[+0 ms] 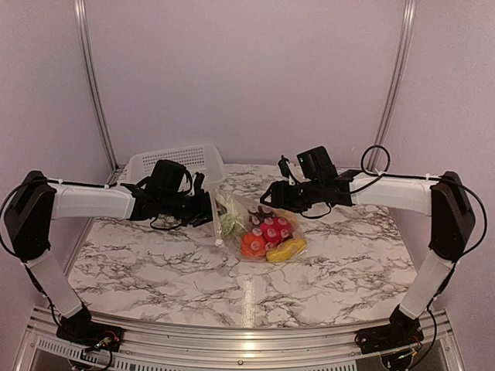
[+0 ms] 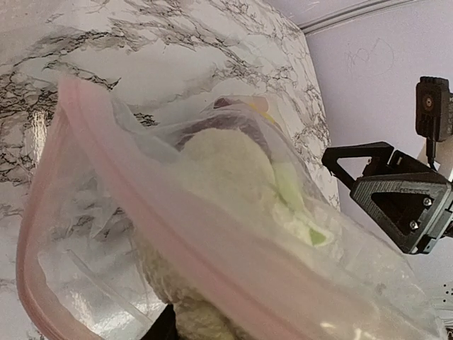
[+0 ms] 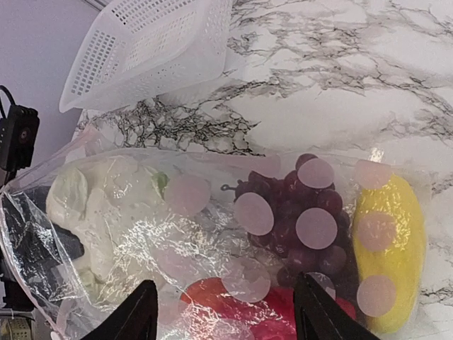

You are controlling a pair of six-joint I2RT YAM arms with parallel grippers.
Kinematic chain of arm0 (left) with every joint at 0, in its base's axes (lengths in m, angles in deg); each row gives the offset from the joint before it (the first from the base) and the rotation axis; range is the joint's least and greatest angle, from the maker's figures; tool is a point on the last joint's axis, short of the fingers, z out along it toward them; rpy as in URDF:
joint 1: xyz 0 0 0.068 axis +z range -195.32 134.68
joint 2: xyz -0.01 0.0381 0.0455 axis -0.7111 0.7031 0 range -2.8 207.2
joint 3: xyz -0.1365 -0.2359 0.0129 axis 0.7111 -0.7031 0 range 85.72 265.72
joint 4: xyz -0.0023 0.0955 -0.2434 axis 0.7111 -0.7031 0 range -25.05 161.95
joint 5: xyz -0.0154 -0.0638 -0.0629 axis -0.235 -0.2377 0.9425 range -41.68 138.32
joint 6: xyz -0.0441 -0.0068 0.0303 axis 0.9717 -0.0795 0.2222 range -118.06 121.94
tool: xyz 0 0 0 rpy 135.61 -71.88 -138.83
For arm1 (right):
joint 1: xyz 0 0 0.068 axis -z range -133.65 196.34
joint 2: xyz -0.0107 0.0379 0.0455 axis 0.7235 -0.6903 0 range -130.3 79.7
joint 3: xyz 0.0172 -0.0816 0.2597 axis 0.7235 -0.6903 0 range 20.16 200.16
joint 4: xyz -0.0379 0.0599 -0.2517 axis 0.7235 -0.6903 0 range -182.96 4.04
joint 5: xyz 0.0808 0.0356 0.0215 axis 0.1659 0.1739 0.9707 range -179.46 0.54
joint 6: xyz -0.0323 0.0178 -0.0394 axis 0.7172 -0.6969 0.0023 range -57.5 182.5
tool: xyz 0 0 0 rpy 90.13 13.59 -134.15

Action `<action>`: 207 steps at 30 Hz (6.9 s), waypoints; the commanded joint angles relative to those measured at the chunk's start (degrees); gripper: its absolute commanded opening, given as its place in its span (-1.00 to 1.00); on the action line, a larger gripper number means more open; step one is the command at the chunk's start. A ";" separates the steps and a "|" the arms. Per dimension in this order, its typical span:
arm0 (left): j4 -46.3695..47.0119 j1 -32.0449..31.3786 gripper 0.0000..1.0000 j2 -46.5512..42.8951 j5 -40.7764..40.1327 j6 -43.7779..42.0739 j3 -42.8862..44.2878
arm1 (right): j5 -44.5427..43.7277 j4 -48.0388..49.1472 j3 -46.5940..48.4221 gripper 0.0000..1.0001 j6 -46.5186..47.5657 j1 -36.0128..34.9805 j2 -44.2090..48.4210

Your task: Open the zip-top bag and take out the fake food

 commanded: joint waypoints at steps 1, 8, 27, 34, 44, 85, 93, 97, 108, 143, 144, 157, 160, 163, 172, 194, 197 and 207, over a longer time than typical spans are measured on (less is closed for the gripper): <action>-6.32 1.24 -1.00 -4.45 1.12 -4.08 -0.52 | -2.19 -0.58 -0.45 0.26 1.42 0.14 -1.12; -14.14 4.32 -1.00 -8.65 0.09 -6.91 -3.03 | -4.30 -2.53 -3.07 0.26 3.44 2.19 -2.53; -29.80 23.78 -1.00 -21.23 -1.16 -13.59 6.73 | -0.29 -2.94 -4.41 0.23 4.00 4.78 0.91; -28.42 26.73 -1.00 -2.13 -1.49 -15.97 25.92 | 2.17 -2.67 -4.06 0.32 5.22 7.97 5.20; -23.88 26.65 -1.00 25.15 4.46 -15.62 47.85 | 3.79 -5.19 -4.74 0.39 6.61 11.77 9.37; -36.86 30.66 0.59 15.46 1.12 -21.67 47.90 | 12.29 -4.45 -10.15 0.38 7.26 15.64 5.03; -36.17 29.25 0.62 -5.71 3.61 -27.50 22.07 | 19.90 -4.36 -6.54 0.39 7.48 15.99 -3.77; -33.49 28.02 0.61 -14.77 5.18 -27.27 8.95 | 21.80 -2.96 -7.00 0.29 7.07 15.99 -6.17; -18.01 17.34 -0.02 -24.17 12.24 -17.26 -11.93 | 24.13 -1.20 -9.59 -0.88 7.37 15.98 -6.87; -0.81 -1.72 0.24 16.25 17.68 -14.47 7.12 | 24.77 -1.08 -11.08 -1.00 7.85 15.11 -7.52; -1.47 -1.82 0.25 16.01 18.04 -15.55 6.67 | 24.77 -1.08 -11.00 -1.00 7.76 15.11 -7.56; -6.47 -5.07 0.66 14.97 14.76 -23.34 3.96 | 24.93 0.73 -15.02 -1.00 5.90 14.24 -4.73; -4.33 -6.10 0.71 17.25 14.88 -21.97 4.35 | 24.70 0.69 -15.63 -1.00 5.93 14.09 -3.76; -0.13 -7.31 0.74 18.61 15.95 -19.75 3.84 | 24.46 0.67 -16.32 -1.00 5.86 13.96 -3.09; 5.84 -7.72 0.19 14.85 16.31 -16.49 2.19 | 23.33 2.59 -16.99 -1.00 4.38 13.42 -2.82; -0.11 4.00 -0.06 -5.30 4.17 -15.20 -11.24 | 20.48 2.26 -16.53 -1.00 5.22 17.75 -1.21; 0.33 4.56 -0.08 -5.56 4.52 -15.01 -12.20 | 19.65 1.15 -16.08 -1.00 5.87 17.76 -1.39; 0.76 9.83 -0.09 -14.82 5.63 -14.40 -18.16 | 18.47 2.51 -14.77 -1.00 3.79 17.77 -2.62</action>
